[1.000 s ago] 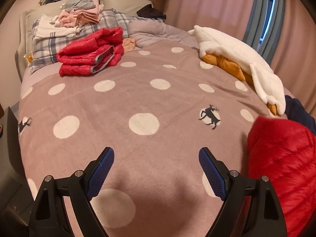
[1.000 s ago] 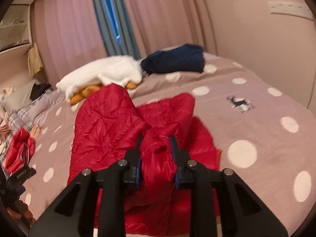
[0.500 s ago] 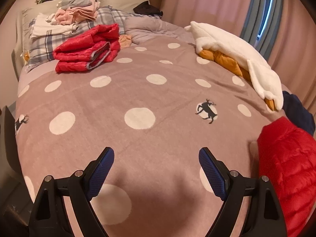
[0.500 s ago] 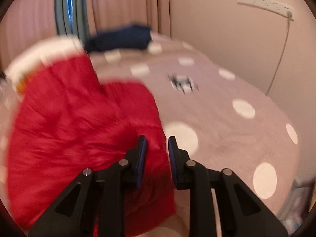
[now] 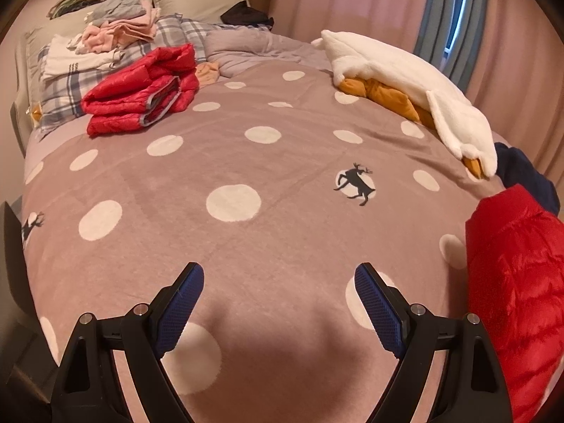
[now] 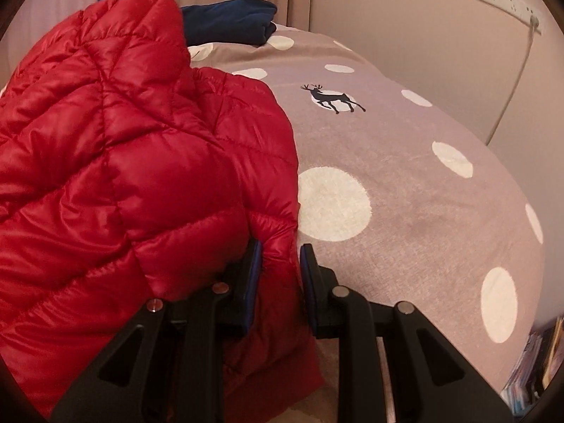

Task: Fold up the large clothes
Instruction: 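Grasp the folded red jacket bundle with the right gripper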

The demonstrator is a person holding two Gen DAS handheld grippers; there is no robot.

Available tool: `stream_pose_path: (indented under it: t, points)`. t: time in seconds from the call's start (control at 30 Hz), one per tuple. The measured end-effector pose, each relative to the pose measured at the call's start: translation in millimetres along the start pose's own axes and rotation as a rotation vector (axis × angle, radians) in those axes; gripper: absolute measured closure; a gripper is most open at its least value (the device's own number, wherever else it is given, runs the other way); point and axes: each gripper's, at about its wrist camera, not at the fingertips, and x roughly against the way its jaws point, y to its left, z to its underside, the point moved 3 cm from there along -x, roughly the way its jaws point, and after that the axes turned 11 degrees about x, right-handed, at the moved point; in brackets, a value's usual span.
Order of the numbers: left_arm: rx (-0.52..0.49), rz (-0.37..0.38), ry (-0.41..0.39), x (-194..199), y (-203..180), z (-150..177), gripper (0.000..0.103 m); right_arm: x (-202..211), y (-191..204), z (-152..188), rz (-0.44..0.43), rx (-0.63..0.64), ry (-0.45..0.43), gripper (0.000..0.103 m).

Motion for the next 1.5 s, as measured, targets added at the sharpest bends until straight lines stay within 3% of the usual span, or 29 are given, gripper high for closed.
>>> stream_pose_path:
  t: [0.23,0.3,0.37,0.43,0.53,0.6,0.7,0.8,0.87,0.93,1.03,1.2,1.23,1.3,1.37,1.43,1.5]
  points:
    - [-0.021,-0.001,0.003,-1,-3,3,0.016,-2,-5,-4,-0.039,-0.029,0.000,0.079]
    - [-0.023,-0.005,0.006,-2,-3,3,0.016,2,-9,-4,-0.033,-0.055,-0.023,0.067]
    - [-0.024,-0.004,0.008,-2,-4,4,0.016,2,-21,-5,-0.009,-0.114,-0.038,0.026]
    - [-0.023,0.003,0.015,-3,-5,5,0.016,3,-42,-4,-0.045,-0.223,-0.046,0.010]
    - [-0.014,0.022,0.027,-4,-5,6,0.016,3,-64,0,-0.206,-0.376,-0.047,0.011]
    - [-0.011,0.030,0.036,-5,-5,6,0.016,5,-73,1,-0.259,-0.447,-0.062,0.011]
    - [-0.004,0.044,0.044,-5,-5,6,0.016,16,-77,0,-0.255,-0.468,-0.090,0.011]
    - [-0.003,0.047,0.039,-4,-5,5,0.016,35,-81,-10,-0.264,-0.486,-0.171,0.009]
    - [-0.007,0.044,0.042,-5,-6,6,0.016,52,-83,-19,-0.314,-0.484,-0.248,0.005]
    - [-0.014,0.043,0.053,-7,-7,8,0.016,64,-80,-33,-0.387,-0.469,-0.323,0.000]
    - [-0.023,0.040,0.053,-8,-9,10,0.016,64,-56,-52,-0.500,-0.389,-0.314,0.000]
    - [-0.039,0.041,0.051,-8,-12,13,0.016,47,-2,-60,-0.484,-0.196,-0.250,0.000]
    - [-0.040,0.041,0.055,-8,-12,13,0.016,35,6,-57,-0.506,-0.178,-0.214,0.000]
    - [-0.042,0.041,0.065,-10,-11,15,0.016,20,20,-54,-0.516,-0.162,-0.168,0.012]
    - [-0.042,0.041,0.075,-12,-11,14,0.016,16,25,-52,-0.462,-0.135,-0.172,0.055]
    - [-0.034,0.041,0.079,-12,-9,13,0.016,29,18,-54,-0.439,-0.167,-0.225,0.080]
    - [-0.024,0.042,0.079,-12,-7,12,0.016,41,2,-57,-0.424,-0.213,-0.283,0.087]
